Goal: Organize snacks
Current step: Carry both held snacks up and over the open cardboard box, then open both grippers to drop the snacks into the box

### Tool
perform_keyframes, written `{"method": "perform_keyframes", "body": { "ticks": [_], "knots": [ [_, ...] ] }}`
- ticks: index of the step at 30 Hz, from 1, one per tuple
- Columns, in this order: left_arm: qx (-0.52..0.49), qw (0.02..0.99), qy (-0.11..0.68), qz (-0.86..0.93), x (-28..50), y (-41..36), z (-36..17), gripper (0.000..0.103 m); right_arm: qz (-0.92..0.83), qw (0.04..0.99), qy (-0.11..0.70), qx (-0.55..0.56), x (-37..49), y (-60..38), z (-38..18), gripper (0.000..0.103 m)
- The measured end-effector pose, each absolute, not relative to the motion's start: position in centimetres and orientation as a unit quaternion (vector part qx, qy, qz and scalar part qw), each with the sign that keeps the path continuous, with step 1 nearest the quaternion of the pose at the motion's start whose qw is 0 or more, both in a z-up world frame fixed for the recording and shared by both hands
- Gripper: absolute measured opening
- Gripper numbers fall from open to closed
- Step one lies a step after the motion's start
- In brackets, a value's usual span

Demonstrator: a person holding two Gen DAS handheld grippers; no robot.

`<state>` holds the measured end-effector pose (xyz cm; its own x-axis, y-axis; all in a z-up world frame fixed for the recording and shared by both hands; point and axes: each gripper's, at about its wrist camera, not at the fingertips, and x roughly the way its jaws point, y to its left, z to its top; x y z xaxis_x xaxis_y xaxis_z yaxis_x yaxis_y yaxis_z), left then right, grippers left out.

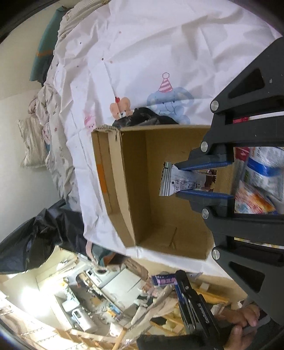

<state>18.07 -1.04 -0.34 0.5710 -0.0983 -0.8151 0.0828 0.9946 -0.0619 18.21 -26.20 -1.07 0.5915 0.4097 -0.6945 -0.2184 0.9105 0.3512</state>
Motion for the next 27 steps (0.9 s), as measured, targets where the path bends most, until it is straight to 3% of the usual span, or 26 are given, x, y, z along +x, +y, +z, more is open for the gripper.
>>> {"method": "perform_keyframes", "body": {
  "ticks": [5,11,27],
  "knots": [
    [-0.004,0.902,0.430,-0.045,19.3,-0.9,-1.7,0.014,0.156,0.889,0.417,0.104,19.9,-25.8,-2.1,0.018],
    [-0.017,0.902,0.429,-0.041,19.9,0.0,-2.3,0.014,0.159,0.876,0.436,0.134,20.5,-25.9,-3.1,0.018],
    [0.007,0.896,0.442,-0.043,20.1,-0.9,-4.8,0.014,0.155,0.843,0.511,0.071,20.6,-22.9,-6.5,0.019]
  ]
}}
